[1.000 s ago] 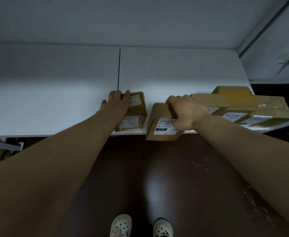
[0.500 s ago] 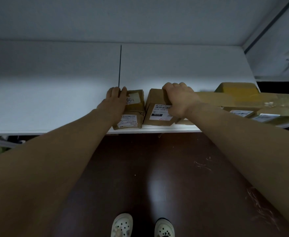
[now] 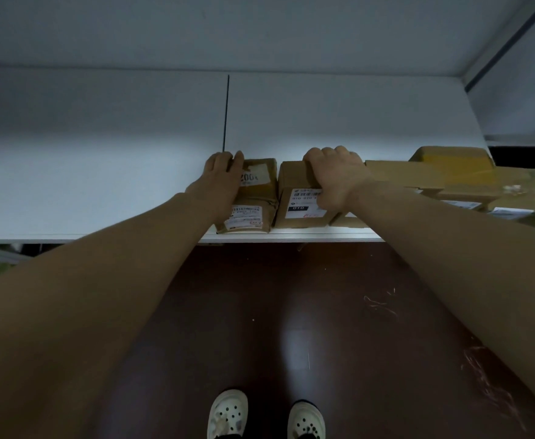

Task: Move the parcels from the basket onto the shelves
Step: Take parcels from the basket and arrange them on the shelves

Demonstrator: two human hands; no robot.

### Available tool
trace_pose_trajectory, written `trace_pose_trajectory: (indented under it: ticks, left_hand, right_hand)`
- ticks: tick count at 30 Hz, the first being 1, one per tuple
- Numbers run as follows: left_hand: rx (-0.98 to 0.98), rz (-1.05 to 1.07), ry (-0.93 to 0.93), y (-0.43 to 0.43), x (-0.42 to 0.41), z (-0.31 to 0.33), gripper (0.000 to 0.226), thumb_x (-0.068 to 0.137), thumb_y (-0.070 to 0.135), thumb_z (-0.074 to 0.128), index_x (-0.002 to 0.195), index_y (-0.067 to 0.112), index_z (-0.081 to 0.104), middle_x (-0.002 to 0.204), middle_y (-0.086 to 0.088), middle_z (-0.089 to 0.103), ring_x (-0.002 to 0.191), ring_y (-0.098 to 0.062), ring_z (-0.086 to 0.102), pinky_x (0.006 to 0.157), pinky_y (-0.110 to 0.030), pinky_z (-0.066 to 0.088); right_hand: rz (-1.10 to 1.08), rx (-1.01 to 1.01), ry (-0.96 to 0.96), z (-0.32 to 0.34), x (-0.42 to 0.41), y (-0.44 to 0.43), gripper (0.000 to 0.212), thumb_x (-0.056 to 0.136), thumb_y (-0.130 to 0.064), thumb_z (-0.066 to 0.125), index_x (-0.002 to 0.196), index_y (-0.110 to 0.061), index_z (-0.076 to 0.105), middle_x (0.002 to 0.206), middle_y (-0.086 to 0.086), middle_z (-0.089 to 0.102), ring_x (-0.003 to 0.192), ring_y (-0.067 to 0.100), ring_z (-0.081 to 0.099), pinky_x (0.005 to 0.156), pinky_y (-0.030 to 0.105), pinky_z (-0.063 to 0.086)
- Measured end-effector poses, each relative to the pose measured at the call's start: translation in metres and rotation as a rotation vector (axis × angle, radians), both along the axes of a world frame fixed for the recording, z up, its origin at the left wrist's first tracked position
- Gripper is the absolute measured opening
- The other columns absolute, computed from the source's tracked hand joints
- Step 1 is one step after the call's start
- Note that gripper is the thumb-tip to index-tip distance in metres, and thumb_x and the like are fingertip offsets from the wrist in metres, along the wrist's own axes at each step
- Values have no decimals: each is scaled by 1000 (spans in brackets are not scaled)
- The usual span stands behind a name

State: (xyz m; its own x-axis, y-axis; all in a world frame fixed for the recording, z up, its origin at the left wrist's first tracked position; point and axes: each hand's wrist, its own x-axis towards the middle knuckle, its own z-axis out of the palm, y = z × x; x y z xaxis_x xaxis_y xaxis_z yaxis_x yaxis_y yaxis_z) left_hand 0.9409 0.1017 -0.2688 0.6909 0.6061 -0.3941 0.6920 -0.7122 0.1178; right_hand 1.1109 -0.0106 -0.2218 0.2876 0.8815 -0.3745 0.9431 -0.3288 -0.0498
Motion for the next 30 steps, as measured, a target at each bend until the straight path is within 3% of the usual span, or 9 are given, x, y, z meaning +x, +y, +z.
trace_pose_trajectory:
  ticks: [4,12,19,25,30]
  left_hand:
    - [-12,28,3,-3,0,0,110,79,14,75,151,8,-9,158,-15,-6,146,-31,-8,115,-51,22]
    - [-19,42,-1,-4,-2,1,116,77,14,77,150,10,-13,159,-12,-10,146,-29,-11,116,-53,18]
    - [2,68,3,-9,-12,12,122,73,23,82,151,12,-12,159,-12,-9,146,-28,-10,115,-56,18]
    - [-42,137,21,-39,-48,81,107,82,25,70,152,14,-11,159,-10,-10,146,-27,-10,115,-56,16]
    - [-42,261,69,-74,-128,145,100,85,28,66,152,16,-9,159,-10,-2,146,-27,-3,116,-54,14]
  right_hand:
    - [-4,-12,-46,-2,-1,2,71,81,-19,69,141,-14,31,135,10,43,130,28,36,114,41,16]
    - [-6,-40,-83,-4,-1,2,81,81,-26,71,146,-13,24,138,10,42,133,28,34,115,45,13]
    - [-1,-21,-100,8,-10,-3,109,74,-45,76,151,-11,8,147,10,34,140,28,26,117,46,3]
    - [48,75,-55,56,-46,-18,99,80,-45,68,152,-15,8,151,7,27,142,24,19,117,43,-3]
    - [217,85,-20,107,-116,-29,91,80,-53,64,150,-19,16,150,5,30,140,23,23,118,40,2]
